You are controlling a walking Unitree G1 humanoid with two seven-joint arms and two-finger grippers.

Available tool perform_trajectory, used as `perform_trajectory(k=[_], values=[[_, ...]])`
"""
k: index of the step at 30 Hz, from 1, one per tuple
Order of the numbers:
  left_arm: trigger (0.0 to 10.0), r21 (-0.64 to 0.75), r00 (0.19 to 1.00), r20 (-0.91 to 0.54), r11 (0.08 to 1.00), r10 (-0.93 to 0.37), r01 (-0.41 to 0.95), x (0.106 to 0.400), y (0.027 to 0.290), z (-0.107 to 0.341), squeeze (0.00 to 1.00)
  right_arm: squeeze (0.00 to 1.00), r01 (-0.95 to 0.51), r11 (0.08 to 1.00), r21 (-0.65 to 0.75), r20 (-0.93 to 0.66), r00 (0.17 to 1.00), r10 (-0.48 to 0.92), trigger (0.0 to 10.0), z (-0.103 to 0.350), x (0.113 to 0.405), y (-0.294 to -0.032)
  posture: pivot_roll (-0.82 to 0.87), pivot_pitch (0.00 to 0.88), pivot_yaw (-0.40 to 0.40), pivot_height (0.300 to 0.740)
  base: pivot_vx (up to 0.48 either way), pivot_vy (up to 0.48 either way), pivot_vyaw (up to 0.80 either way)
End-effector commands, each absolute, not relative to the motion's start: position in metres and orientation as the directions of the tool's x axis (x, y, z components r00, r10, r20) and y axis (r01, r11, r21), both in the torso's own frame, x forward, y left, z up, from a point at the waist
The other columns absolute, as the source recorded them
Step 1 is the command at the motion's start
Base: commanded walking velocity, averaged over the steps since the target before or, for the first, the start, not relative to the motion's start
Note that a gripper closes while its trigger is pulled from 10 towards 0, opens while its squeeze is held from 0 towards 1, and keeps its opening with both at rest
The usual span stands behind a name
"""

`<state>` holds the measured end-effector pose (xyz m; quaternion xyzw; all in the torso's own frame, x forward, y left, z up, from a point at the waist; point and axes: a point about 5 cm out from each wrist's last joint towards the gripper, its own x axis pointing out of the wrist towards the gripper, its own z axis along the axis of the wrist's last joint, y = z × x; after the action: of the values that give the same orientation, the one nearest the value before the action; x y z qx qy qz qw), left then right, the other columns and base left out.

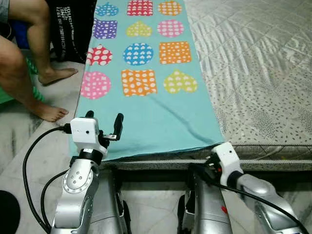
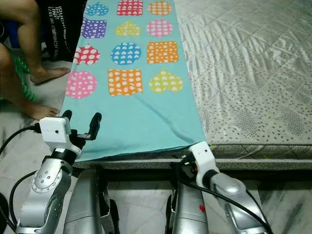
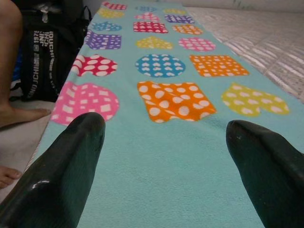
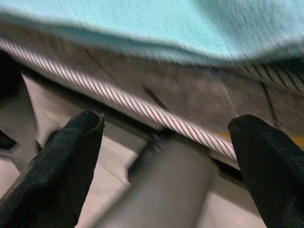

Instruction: Clean up the room

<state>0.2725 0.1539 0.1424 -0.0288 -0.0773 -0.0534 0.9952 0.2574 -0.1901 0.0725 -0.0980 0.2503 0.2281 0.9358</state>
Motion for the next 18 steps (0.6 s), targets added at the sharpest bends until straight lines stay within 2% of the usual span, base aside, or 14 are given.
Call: perform_trajectory(k=[1, 4, 10, 16, 18], values=[[10.0, -0.045, 0.985, 0.136, 0.993, -0.104, 0.111, 0.271, 0.156, 0.138, 0.0, 0.0, -0.477, 0.874, -0.096, -0.565, 0.749, 0.347, 10.0, 0.061, 0.249, -0.2, 0.07, 0.219, 0.012, 0.549, 0.0, 0.0, 0.0], [10.0, -0.045, 0.985, 0.137, 0.993, -0.104, 0.112, 0.271, 0.156, 0.138, 0.0, 0.0, -0.441, 0.889, -0.123, -0.578, 0.76, 0.297, 10.0, 0.058, 0.249, -0.21, 0.07, 0.217, 0.011, 0.549, 0.0, 0.0, 0.0], [10.0, -0.047, 0.985, 0.137, 0.992, -0.106, 0.113, 0.273, 0.155, 0.137, 0.0, 0.0, -0.305, 0.91, -0.28, -0.561, 0.821, 0.103, 10.0, 0.057, 0.259, -0.24, 0.07, 0.211, 0.012, 0.549, 0.0, 0.0, 0.0], [10.0, -0.045, 0.985, 0.14, 0.993, -0.105, 0.112, 0.273, 0.156, 0.138, 0.0, 0.0, -0.242, 0.904, -0.352, -0.543, 0.84, 0.014, 10.0, 0.055, 0.261, -0.255, 0.08, 0.209, 0.013, 0.549, 0.0, 0.0, 0.0], [10.0, -0.044, 0.985, 0.139, 0.993, -0.102, 0.109, 0.273, 0.157, 0.138, 0.0, 0.0, -0.18, 0.905, -0.386, -0.512, 0.858, -0.048, 10.0, 0.058, 0.263, -0.264, 0.08, 0.209, 0.013, 0.549, 0.0, 0.0, 0.0]])
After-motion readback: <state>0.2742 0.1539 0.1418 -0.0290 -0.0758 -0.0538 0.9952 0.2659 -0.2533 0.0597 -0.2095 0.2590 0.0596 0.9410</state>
